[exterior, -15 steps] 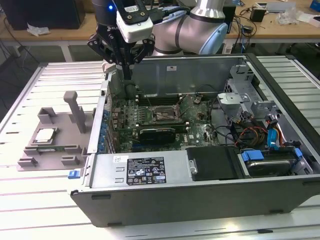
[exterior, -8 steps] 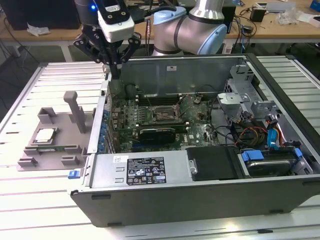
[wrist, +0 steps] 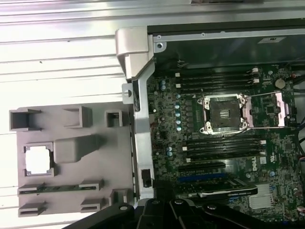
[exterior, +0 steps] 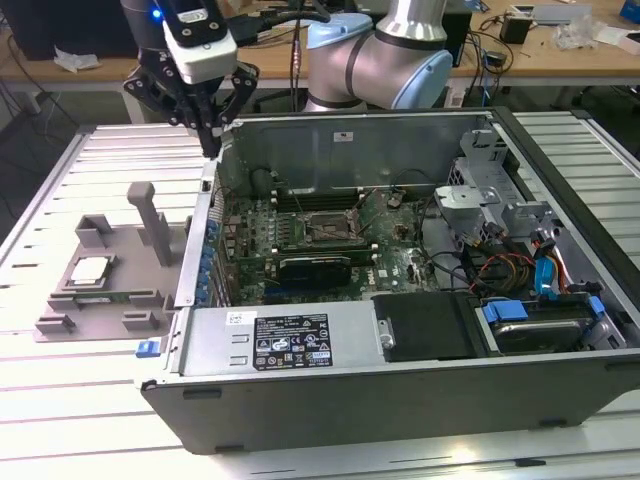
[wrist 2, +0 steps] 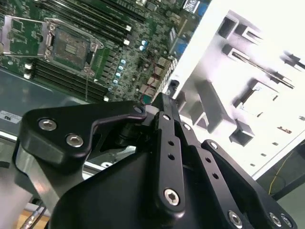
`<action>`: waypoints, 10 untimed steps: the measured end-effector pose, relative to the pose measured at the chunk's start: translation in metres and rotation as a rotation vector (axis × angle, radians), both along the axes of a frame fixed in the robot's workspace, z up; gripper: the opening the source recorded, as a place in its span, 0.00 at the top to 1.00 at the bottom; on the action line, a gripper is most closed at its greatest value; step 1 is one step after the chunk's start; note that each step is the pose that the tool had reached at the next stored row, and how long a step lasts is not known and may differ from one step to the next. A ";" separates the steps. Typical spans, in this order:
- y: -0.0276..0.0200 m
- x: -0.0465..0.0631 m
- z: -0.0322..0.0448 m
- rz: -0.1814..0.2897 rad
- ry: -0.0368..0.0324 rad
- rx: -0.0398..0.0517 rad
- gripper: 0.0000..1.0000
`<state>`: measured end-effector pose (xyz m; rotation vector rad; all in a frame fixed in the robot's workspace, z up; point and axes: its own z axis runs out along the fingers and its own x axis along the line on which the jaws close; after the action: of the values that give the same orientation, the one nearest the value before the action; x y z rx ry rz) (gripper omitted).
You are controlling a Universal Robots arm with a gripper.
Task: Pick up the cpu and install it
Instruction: 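Reach for the cpu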
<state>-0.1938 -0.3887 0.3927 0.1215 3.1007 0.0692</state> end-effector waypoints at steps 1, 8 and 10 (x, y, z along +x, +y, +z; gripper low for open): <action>0.0006 -0.004 -0.0001 0.000 -0.0009 0.0001 0.89; 0.0022 -0.023 -0.0022 -0.001 -0.0033 0.0000 0.89; 0.0026 -0.028 -0.0035 -0.001 -0.0034 0.0000 0.89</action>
<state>-0.2213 -0.3862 0.3892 0.1227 3.0973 0.0694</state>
